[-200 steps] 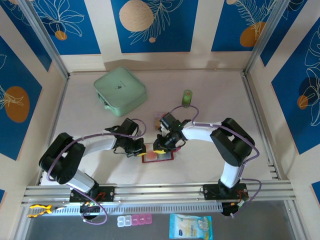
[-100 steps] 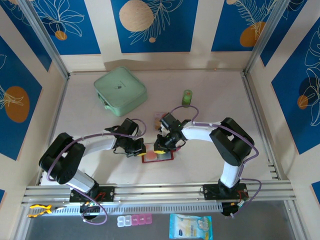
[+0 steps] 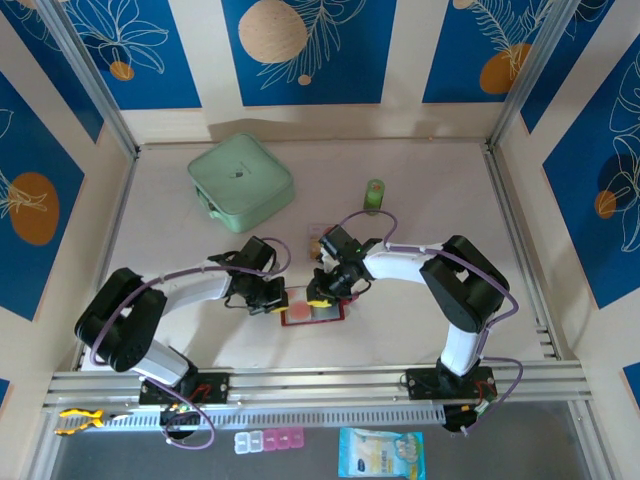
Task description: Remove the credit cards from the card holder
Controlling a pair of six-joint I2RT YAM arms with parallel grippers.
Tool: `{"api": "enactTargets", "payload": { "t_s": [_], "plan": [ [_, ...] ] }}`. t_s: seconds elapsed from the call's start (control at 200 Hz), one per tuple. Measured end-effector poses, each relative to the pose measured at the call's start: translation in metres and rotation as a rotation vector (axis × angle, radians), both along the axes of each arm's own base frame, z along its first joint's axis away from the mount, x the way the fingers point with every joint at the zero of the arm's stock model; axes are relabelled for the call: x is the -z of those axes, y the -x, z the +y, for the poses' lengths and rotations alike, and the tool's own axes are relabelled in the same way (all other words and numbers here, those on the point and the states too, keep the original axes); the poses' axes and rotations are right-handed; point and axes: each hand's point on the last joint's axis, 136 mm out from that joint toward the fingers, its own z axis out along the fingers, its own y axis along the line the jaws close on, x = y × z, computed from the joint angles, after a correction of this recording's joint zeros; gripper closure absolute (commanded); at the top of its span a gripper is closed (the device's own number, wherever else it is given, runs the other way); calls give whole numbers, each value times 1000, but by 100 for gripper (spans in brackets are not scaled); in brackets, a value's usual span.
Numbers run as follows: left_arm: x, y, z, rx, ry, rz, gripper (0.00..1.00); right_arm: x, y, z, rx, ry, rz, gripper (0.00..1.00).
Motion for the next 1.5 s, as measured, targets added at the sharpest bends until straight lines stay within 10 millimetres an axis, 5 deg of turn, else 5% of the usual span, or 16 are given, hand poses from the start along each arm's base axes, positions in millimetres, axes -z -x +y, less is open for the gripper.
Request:
{"api": "enactTargets", "payload": {
  "t_s": [1.496],
  "plan": [
    [4,-5,-5,6,1,16,100,-9,-10,-6,14,-10,-48,89]
  ]
}}
